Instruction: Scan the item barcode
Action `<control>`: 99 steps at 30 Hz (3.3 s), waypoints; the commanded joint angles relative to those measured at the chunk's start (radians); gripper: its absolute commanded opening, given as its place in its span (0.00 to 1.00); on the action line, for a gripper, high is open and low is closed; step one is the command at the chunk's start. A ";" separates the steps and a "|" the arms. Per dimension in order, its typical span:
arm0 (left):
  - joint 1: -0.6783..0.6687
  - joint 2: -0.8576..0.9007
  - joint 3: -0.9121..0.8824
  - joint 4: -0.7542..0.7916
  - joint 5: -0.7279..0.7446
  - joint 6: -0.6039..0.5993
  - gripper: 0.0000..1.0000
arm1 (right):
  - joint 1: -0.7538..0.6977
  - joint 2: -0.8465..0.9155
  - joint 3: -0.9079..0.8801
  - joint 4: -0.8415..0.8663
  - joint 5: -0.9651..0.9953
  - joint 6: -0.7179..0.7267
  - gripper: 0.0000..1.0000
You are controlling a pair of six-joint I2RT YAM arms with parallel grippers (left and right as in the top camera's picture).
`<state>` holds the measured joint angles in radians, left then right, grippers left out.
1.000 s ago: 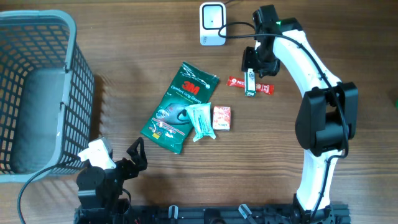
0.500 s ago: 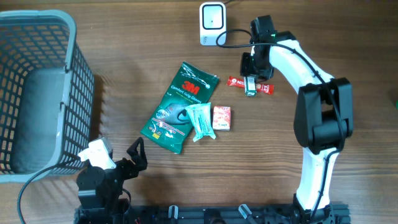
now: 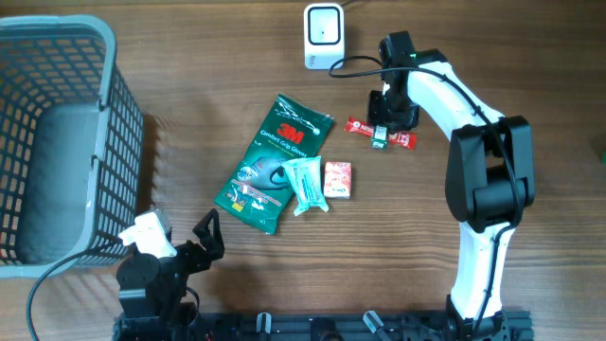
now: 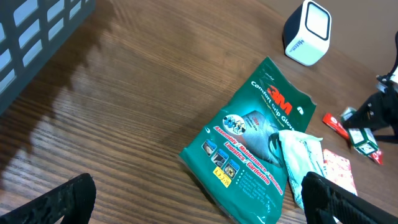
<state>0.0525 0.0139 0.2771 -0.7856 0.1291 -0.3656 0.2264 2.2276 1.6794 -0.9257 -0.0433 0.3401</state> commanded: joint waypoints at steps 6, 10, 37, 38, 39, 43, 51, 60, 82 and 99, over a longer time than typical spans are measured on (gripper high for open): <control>-0.005 -0.007 -0.004 0.002 0.008 -0.009 1.00 | 0.006 0.024 0.011 0.007 0.021 0.000 0.17; -0.005 -0.007 -0.004 0.002 0.008 -0.009 1.00 | 0.006 0.024 0.011 0.002 0.145 0.131 0.11; -0.005 -0.007 -0.004 0.002 0.008 -0.009 1.00 | 0.034 0.024 0.029 -0.158 0.010 0.837 1.00; -0.005 -0.007 -0.004 0.002 0.008 -0.009 1.00 | 0.034 0.024 0.029 -0.160 0.011 0.837 1.00; -0.005 -0.007 -0.004 0.002 0.008 -0.009 1.00 | 0.033 0.024 0.029 -0.160 0.011 0.836 1.00; -0.005 -0.007 -0.004 0.002 0.008 -0.009 1.00 | 0.015 0.024 0.029 -0.163 0.021 0.784 0.81; -0.005 -0.007 -0.004 0.002 0.008 -0.009 1.00 | -0.067 0.024 0.029 -0.217 0.015 0.732 0.74; -0.005 -0.007 -0.004 0.002 0.008 -0.009 1.00 | -0.068 0.024 0.030 -0.265 -0.058 0.673 0.04; -0.005 -0.007 -0.004 0.002 0.008 -0.009 1.00 | -0.059 -0.013 0.078 -0.023 -0.501 0.882 0.04; -0.005 -0.007 -0.004 0.002 0.008 -0.009 1.00 | 0.092 0.173 0.076 1.343 0.026 0.829 0.04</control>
<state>0.0525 0.0132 0.2768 -0.7856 0.1291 -0.3656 0.3397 2.3104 1.7535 0.3786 -0.0280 1.2175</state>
